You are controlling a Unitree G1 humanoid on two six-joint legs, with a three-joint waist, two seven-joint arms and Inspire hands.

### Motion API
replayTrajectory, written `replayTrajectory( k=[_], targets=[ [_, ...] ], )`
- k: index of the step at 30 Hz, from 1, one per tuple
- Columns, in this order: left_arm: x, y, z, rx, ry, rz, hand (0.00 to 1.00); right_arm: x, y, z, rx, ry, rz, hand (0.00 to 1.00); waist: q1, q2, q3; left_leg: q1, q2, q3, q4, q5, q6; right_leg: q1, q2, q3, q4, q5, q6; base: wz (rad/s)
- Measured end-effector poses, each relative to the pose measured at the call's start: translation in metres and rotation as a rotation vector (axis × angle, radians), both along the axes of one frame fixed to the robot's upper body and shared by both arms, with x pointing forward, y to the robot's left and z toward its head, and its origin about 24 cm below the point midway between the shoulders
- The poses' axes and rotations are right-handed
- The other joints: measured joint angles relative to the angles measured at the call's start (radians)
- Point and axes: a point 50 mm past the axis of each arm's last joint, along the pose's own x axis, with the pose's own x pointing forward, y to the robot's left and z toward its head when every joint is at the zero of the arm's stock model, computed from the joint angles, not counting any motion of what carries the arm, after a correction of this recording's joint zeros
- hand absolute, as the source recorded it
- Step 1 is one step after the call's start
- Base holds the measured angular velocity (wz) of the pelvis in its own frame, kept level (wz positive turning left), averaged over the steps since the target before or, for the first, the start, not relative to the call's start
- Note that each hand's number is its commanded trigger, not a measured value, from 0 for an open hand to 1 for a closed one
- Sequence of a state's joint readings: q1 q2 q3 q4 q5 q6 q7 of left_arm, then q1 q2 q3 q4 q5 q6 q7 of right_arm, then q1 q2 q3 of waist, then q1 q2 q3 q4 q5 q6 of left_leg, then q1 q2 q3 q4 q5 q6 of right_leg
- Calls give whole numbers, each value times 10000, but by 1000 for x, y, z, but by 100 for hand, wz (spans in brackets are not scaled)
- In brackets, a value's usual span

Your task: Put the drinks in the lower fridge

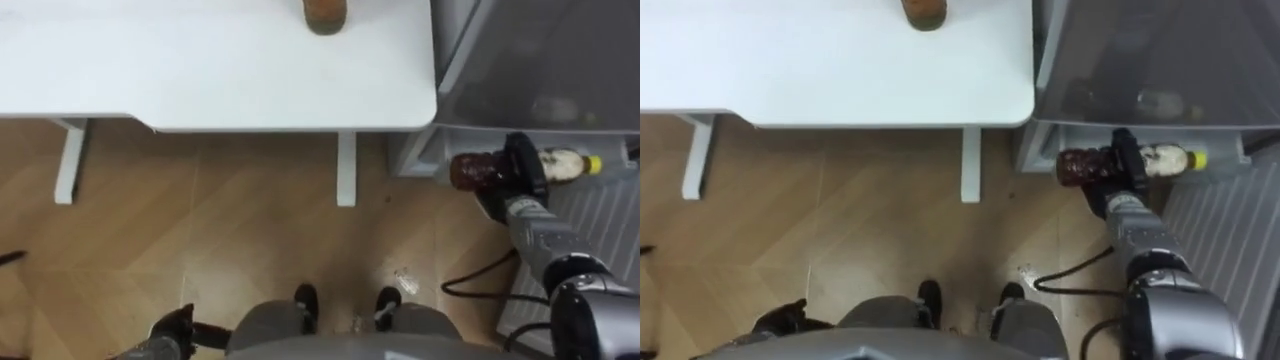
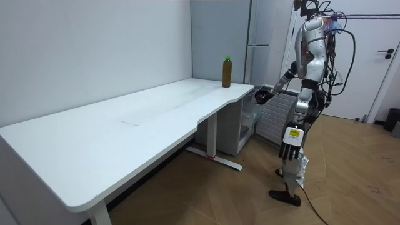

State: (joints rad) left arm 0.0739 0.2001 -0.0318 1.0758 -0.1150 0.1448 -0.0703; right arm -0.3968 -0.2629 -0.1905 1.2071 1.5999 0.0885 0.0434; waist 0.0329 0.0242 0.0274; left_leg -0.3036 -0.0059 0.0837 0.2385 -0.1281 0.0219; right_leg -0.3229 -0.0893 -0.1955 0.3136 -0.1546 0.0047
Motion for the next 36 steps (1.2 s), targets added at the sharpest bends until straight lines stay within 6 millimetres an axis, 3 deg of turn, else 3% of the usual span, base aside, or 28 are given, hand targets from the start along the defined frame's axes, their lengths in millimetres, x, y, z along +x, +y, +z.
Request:
replayTrajectory(
  k=[5,11,16,20,36],
  targets=[
    [17,2,3,98,-212,-188,0,20,-8,20,-277,-510,15,100,35,-151,122,-824,-22,30,-5,274,-20,-978,-78,2,261,71,-90,0],
    [22,3,4,310,-406,-265,0,39,-14,40,-375,-791,21,100,153,-256,178,-1459,-63,364,32,349,35,-1898,-146,314,642,85,-90,-11],
    [26,4,6,367,-536,-306,0,40,-18,43,-427,-677,-18,100,287,-390,182,-1796,-53,541,39,354,42,-2328,-151,440,730,91,-98,-7],
    [26,6,6,379,-538,-295,0,58,-21,63,-558,-1040,63,100,255,-484,182,-2188,-66,547,133,357,48,-2775,-170,498,886,97,-106,0],
    [21,15,7,574,-310,-324,0,75,-32,91,-502,-322,-246,100,336,-584,235,-2825,-130,572,606,421,151,-3472,-484,447,1571,34,-117,2]
  ],
)
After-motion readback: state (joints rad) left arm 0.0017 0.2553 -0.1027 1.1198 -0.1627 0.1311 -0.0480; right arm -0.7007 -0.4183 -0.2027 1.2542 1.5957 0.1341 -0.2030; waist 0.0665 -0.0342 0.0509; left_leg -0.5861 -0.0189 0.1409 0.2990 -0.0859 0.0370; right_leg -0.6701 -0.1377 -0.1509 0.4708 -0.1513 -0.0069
